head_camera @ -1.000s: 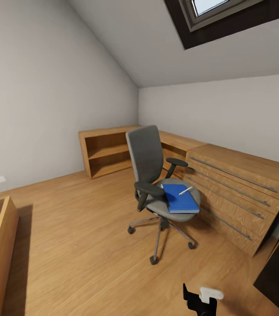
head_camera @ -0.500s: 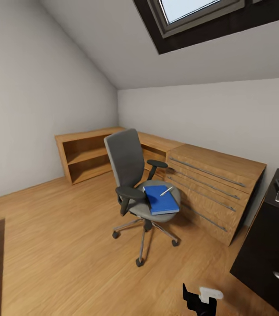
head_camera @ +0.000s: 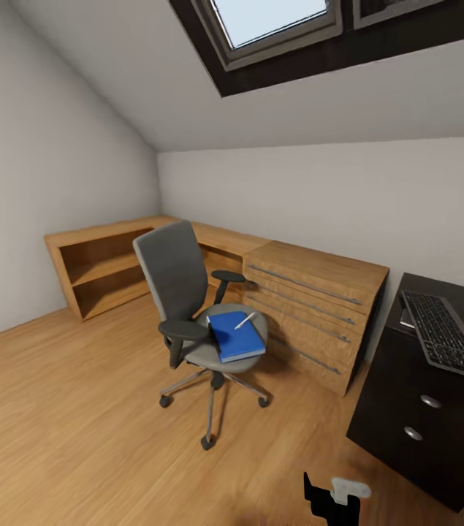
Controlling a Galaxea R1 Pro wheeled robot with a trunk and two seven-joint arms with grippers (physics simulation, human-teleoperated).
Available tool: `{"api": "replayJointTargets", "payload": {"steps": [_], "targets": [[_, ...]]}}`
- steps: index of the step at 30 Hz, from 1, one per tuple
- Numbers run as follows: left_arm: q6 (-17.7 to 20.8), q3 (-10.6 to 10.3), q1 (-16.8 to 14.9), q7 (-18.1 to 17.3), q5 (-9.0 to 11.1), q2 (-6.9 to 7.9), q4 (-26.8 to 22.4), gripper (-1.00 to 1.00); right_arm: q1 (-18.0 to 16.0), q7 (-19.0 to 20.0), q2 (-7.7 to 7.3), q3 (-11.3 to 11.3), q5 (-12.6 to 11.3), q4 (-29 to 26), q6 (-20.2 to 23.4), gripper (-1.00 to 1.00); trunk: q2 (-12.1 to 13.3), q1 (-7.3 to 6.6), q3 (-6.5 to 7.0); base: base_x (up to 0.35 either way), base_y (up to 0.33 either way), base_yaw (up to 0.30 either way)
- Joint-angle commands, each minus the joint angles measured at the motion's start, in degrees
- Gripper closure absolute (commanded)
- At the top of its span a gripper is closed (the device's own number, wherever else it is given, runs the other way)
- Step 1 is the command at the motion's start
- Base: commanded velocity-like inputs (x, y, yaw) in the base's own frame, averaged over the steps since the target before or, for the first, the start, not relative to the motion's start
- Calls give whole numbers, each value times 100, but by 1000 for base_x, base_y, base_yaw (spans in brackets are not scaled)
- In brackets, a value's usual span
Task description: In the bedroom, organize the workspace by keeping the computer under the desk, ensuring the monitor is on the desk, placing the keyboard on the desk next to the monitor, placing the mouse on the desk next to the keyboard, moving the folder from the swivel chair onto the desk next to the mouse, stacking the notebook on top of the folder with the pen on top of the notebook, and positioning the swivel chair next to the desk.
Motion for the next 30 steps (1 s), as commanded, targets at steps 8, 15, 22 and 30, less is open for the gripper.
{"api": "replayJointTargets", "payload": {"steps": [8,15,22,30], "targets": [[-20,-40,-2,33,83,4,-4,-100,-7,-3,-4,-21,4,12,-22,-100,320,-178,139,-241,0,-300],[-21,-39,-2,33,87,5,-5,-100,-7,-3,-4,-21,7,12,-24,-100,600,-332,264,-244,0,-300],[-28,-39,-2,32,87,0,-6,-100,-7,-3,-4,-21,4,10,-32,-100,881,-486,390,-43,0,-300],[-31,-46,-2,33,88,-20,-13,-100,-7,-3,-40,-37,-46,-12,-47,-100,1202,-661,534,-2,0,-284]]}}
